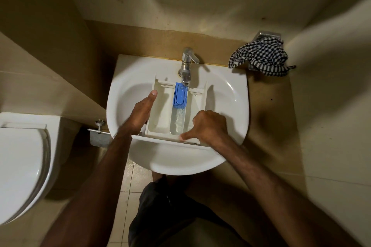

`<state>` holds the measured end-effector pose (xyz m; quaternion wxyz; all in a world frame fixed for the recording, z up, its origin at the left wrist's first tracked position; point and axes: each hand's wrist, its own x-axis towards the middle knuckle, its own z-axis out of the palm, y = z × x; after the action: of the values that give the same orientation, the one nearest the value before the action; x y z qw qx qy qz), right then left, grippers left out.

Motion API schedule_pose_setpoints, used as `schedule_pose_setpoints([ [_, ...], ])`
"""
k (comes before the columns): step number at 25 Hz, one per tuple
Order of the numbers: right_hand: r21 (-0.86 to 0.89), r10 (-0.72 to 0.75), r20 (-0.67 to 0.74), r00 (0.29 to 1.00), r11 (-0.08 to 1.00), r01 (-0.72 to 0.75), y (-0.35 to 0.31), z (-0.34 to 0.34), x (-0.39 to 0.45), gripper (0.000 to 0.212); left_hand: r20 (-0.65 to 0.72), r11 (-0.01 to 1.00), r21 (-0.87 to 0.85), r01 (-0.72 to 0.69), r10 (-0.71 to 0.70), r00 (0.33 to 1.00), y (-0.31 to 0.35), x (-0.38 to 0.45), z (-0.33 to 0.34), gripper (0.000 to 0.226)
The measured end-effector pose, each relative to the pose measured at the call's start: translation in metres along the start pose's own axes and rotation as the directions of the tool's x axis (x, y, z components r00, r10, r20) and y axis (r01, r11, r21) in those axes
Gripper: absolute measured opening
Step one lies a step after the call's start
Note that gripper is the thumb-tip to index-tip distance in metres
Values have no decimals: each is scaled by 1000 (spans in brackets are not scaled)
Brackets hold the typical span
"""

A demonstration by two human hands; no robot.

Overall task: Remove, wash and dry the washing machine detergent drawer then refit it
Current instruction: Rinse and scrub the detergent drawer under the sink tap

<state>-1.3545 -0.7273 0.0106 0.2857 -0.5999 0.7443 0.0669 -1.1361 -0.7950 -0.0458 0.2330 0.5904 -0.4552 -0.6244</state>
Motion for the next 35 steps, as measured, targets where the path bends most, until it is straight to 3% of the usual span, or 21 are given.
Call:
schedule_pose_setpoints([
  [9, 19, 59, 41, 997, 998, -60, 26, -4, -3, 67, 34, 999, -41, 7, -5, 999, -1, -1, -1, 54],
  [14, -9, 139, 125, 982, 990, -139, 42, -22, -7, 57, 65, 998, -54, 29, -25, 998, 2, -4, -4, 42],
  [15, -7, 83, 66, 994, 997, -82, 36, -20, -9, 50, 87, 997, -61, 43, -37, 996, 2, -4, -3, 48],
  [17, 63, -169, -109, 980, 982, 177, 8, -8, -14, 36, 140, 993, -91, 75, -62, 988, 0, -2, -2, 63],
  [19, -93, -519, -235, 822, 854, 513, -23, 11, -14, 31, 193, 993, -85, 78, -60, 979, -1, -1, -7, 71],
  [21, -443, -766, -71, 639, 598, 668, -37, 18, -4, 31, 205, 994, -69, 86, -70, 976, 1, -1, -15, 69],
  [22, -543, -781, 59, 622, 498, 676, -39, 16, 0, 31, 203, 995, -59, 85, -71, 977, 1, -2, -18, 63],
  [24, -604, -730, 198, 655, 435, 668, -41, 11, 5, 30, 226, 998, -28, 57, -50, 973, -4, -5, -21, 43],
  [27, -606, -673, 239, 700, 461, 649, -41, 9, 0, 31, 232, 997, -68, 46, -29, 972, -18, -9, -15, 35],
  [35, -439, -584, 47, 810, 717, 542, -41, 15, -26, 38, 249, 978, -168, 123, -79, 965, -33, -6, -4, 32],
])
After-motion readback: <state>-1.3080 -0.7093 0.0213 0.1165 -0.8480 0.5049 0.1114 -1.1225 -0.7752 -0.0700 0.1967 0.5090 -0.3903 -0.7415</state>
